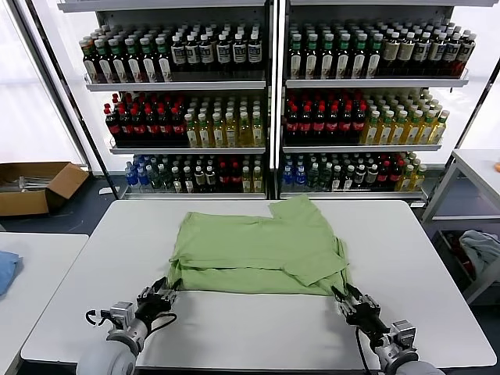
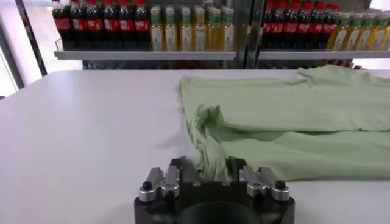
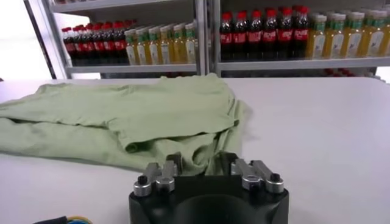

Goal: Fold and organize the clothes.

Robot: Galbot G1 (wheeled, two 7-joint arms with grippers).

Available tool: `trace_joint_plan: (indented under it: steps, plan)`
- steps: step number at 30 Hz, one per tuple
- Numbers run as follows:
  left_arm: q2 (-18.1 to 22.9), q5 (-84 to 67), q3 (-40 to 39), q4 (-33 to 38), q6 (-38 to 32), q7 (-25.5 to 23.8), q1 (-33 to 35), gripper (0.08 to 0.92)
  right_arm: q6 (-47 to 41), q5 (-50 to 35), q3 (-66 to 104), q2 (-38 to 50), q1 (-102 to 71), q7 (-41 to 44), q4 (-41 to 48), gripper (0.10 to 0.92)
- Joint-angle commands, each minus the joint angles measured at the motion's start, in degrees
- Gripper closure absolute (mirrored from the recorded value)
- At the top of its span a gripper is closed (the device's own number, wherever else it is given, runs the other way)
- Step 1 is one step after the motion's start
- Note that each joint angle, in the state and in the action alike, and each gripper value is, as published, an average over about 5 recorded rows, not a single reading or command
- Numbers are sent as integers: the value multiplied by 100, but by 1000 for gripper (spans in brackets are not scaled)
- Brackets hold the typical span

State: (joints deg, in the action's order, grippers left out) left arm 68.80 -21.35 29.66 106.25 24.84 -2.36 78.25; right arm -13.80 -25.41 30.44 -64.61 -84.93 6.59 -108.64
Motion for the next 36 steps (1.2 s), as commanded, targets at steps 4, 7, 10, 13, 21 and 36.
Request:
trace_joint_plan:
  steps: [4, 7, 10, 13, 21, 36]
  plan:
    - [-1, 24, -13, -37, 0, -36, 60, 756, -16, -204, 22, 50, -148, -10, -84, 872]
    - [-5, 12, -11, 20, 7, -46, 81, 840, -22, -288, 62, 96, -329, 3, -279, 903]
    - [-32, -4, 13, 146, 20, -49, 164, 895, -11, -306, 125, 128, -617, 24, -497, 903]
    - [-65, -5, 63, 330, 25, -38, 401, 910, 26, -305, 231, 193, -997, 67, -767, 903]
    - [111, 85, 520, 1498, 64, 40, 1992, 912, 56, -56, 581, 155, -2298, 224, -1619, 903]
    - [247, 246, 1426, 2673, 98, 300, 3884, 876, -219, 278, 736, 43, -2859, -129, -2225, 795]
